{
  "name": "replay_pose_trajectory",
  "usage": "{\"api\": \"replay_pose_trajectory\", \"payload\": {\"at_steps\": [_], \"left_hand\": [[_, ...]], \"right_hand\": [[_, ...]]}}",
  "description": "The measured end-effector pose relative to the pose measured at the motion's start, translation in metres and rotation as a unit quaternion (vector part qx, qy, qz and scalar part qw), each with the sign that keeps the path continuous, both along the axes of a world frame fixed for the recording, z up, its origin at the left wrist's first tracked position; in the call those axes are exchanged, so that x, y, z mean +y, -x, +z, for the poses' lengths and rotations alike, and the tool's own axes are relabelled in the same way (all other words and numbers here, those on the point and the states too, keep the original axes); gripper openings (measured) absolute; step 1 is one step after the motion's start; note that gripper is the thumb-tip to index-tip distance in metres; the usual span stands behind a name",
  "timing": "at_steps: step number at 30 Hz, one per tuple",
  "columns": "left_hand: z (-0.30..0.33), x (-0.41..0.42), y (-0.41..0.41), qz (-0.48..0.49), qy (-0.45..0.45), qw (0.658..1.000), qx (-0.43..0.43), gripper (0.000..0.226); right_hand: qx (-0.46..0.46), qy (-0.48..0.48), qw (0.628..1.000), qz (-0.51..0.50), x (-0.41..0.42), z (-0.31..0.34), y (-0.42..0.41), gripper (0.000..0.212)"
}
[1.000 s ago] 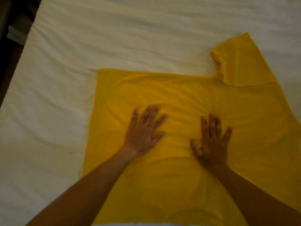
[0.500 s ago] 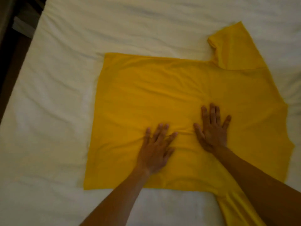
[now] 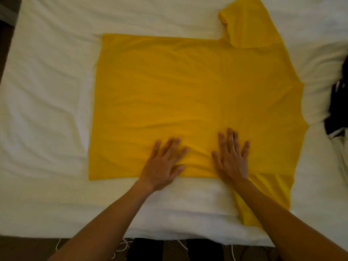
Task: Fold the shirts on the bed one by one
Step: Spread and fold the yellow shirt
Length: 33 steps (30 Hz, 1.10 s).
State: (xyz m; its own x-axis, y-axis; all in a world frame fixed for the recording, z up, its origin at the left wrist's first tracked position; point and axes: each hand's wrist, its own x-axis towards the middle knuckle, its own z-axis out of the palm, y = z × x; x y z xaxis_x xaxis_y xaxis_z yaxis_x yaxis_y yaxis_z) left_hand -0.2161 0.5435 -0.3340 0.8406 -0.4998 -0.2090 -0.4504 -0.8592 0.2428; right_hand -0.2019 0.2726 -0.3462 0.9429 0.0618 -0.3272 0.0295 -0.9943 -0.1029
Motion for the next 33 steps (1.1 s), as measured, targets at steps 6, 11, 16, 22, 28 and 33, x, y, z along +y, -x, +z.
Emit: {"api": "replay_pose_trajectory", "payload": {"at_steps": [6,11,16,22,28,33], "left_hand": [[0.006,0.104,0.019,0.454,-0.063,0.888,0.025,0.09],[0.013,0.045,0.058,0.035,0.0,0.999,0.027,0.081],[0.011,0.026,0.054,0.118,-0.012,0.993,0.028,0.062],[0.027,0.045,0.032,0.059,-0.007,0.998,-0.03,0.053],[0.066,0.032,-0.031,0.122,0.026,0.99,-0.062,0.041],[0.072,0.008,-0.108,0.263,-0.045,0.963,0.048,0.021]], "right_hand": [[0.01,-0.009,1.0,0.019,-0.041,0.013,0.071,0.08],[0.033,-0.019,0.999,0.037,-0.037,0.033,0.12,0.103],[0.023,-0.014,0.998,-0.06,-0.05,0.048,0.146,0.074],[-0.12,-0.07,0.984,-0.11,-0.085,0.075,0.132,0.041],[0.128,0.01,0.985,-0.111,-0.116,0.125,-0.021,0.032],[0.036,0.102,0.994,0.025,-0.089,0.133,-0.136,0.044]]}}
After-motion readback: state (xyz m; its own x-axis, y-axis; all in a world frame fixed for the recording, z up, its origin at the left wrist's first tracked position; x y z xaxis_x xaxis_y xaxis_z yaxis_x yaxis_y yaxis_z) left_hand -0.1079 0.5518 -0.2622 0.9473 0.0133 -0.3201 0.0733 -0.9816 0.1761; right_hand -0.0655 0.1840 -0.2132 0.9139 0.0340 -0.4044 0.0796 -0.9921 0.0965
